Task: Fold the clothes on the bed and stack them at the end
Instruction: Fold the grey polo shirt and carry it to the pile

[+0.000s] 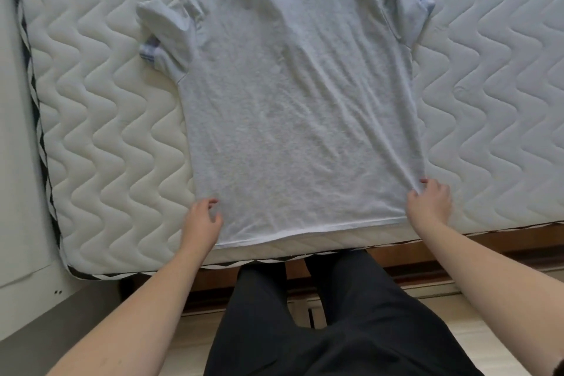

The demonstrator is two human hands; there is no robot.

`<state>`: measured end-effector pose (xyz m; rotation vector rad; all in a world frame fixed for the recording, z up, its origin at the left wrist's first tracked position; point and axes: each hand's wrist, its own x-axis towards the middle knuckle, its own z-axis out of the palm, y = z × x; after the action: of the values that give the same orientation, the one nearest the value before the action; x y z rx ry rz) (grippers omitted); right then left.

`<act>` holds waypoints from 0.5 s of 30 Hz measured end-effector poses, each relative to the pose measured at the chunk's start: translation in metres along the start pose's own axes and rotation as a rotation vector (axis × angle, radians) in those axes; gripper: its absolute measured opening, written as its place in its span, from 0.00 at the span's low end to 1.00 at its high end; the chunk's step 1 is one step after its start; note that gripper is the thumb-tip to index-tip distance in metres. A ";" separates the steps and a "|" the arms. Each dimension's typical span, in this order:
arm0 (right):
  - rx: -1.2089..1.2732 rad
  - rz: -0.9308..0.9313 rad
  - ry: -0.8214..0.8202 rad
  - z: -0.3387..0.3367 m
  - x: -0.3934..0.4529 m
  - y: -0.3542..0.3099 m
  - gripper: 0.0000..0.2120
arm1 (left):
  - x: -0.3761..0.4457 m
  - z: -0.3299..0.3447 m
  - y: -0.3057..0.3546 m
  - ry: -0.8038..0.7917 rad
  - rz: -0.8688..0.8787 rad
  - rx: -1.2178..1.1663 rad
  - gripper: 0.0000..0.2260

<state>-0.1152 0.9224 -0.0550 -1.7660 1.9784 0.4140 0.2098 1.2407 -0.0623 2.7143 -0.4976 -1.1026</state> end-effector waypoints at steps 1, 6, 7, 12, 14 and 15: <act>0.000 -0.085 -0.003 0.003 -0.003 -0.015 0.20 | 0.007 -0.002 0.013 0.012 0.068 0.031 0.16; -0.042 -0.419 -0.113 0.022 -0.008 -0.100 0.27 | 0.056 -0.011 0.076 0.075 0.268 0.217 0.24; -0.057 -0.461 -0.131 0.026 -0.007 -0.118 0.28 | 0.069 -0.013 0.086 0.090 0.288 0.257 0.26; -0.110 -0.638 -0.143 0.047 0.005 -0.202 0.32 | 0.137 -0.030 0.114 0.125 0.338 0.388 0.30; -0.121 -0.694 -0.155 0.053 0.011 -0.235 0.32 | 0.162 -0.041 0.123 0.158 0.358 0.395 0.30; -0.129 -0.722 -0.157 0.055 0.013 -0.252 0.32 | 0.175 -0.047 0.128 0.173 0.366 0.393 0.30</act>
<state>0.1402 0.9051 -0.0897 -2.2866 1.1133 0.4139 0.3296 1.0590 -0.1059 2.8273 -1.2330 -0.7284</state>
